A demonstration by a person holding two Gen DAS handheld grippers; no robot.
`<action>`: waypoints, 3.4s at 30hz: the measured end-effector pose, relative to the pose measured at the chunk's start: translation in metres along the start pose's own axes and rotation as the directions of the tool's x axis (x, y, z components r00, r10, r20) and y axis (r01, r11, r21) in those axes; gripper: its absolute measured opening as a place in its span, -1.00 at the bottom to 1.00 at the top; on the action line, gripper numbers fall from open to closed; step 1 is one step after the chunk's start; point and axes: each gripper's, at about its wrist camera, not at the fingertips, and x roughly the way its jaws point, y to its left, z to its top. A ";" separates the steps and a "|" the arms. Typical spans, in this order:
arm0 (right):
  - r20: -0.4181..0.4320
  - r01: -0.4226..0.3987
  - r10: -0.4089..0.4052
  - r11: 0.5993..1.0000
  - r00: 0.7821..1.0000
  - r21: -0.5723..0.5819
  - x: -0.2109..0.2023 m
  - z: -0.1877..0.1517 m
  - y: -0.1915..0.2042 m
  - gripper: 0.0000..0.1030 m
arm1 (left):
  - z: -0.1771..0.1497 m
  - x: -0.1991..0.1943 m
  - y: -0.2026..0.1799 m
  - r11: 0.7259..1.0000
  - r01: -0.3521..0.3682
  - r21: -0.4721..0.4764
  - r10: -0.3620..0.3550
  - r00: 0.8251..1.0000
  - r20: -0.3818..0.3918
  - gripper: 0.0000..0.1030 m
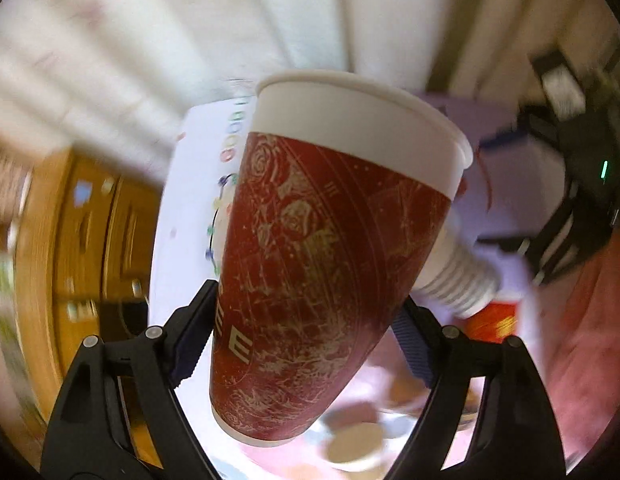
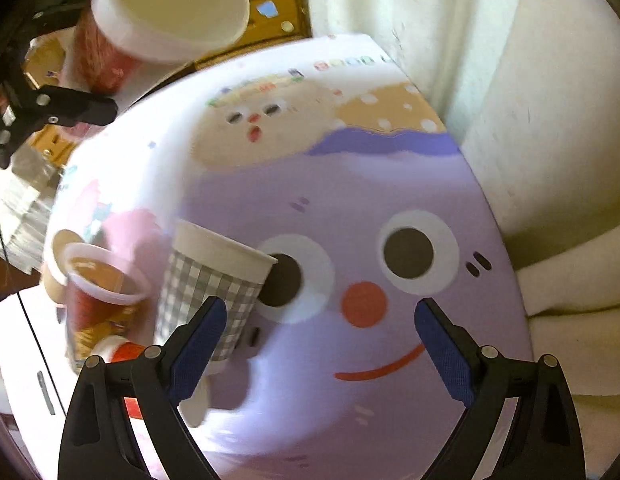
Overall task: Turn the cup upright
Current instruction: 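Lift the large red cup off the table with the left tool, then grasp the red cup with the right tool while the left tool releases it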
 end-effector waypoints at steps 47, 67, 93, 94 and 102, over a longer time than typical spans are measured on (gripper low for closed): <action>-0.447 -0.322 0.346 0.938 0.825 0.132 -0.079 -0.079 -0.056 0.87 | -0.180 0.058 -0.246 -0.046 -0.014 -0.999 -0.269 0.963 -0.001 0.57; -0.469 -0.333 0.343 0.937 0.814 0.107 -0.062 -0.060 -0.027 0.87 | -0.181 0.058 -0.240 0.015 0.062 -0.998 -0.292 0.955 0.055 0.62; -0.338 -0.021 0.063 0.992 0.939 0.127 -0.040 -0.154 0.076 0.87 | -0.271 -0.049 -0.223 0.409 -0.037 -0.912 -0.101 0.991 -0.086 0.62; -0.333 -0.019 0.061 0.992 0.941 0.128 -0.037 -0.158 0.080 0.87 | -0.275 -0.050 -0.223 0.426 -0.045 -0.903 -0.097 0.991 -0.095 0.62; -0.279 0.042 -0.001 0.989 0.960 0.140 -0.030 -0.177 0.094 0.72 | -0.293 -0.055 -0.224 0.524 -0.080 -0.848 -0.054 0.990 -0.127 0.62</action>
